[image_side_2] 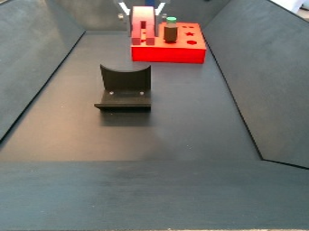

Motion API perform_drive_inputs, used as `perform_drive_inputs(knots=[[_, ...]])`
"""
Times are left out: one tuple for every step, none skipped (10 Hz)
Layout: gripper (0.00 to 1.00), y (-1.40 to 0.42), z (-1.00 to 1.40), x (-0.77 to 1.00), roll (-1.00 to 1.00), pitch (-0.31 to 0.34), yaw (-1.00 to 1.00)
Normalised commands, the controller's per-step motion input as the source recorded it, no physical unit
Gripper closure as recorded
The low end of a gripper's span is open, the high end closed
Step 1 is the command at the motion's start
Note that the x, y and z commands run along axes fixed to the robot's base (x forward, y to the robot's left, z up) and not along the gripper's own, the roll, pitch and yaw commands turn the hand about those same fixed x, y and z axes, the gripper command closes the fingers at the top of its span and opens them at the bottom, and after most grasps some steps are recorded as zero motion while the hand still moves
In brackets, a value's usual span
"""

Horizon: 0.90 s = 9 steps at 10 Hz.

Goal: Pick up the double-square object. Move up. Rotate the double-square object. Place the double-square object on the fixture. Regrasp the double-square object. Move to above the board. Insert the double-square object.
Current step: Place the double-square object on the fixture.

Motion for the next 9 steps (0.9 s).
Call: perform_drive_inputs(knots=[[1.00, 0.09, 0.06, 0.69, -1.00, 0.087, 0.03], [1.00, 0.07, 0.04, 0.60, -1.00, 0.133, 0.01], [1.00, 0.06, 0.00, 0.52, -0.88, 0.154, -0.02], [1.00, 0.06, 0.00, 0.49, -0.78, 0.154, -0.04], [1.00, 0.05, 0.00, 0.41, -0.56, 0.144, -0.06], [1.00, 0.06, -0.01, 0.35, -0.40, 0.135, -0.08], [1.00, 0.04, -0.01, 0.27, -0.23, 0.119, -0.08], [1.00, 0.04, 0.00, 0.23, -0.19, 0.109, -0.09], [1.00, 0.06, -1.00, 0.12, -1.00, 0.074, -0.10]])
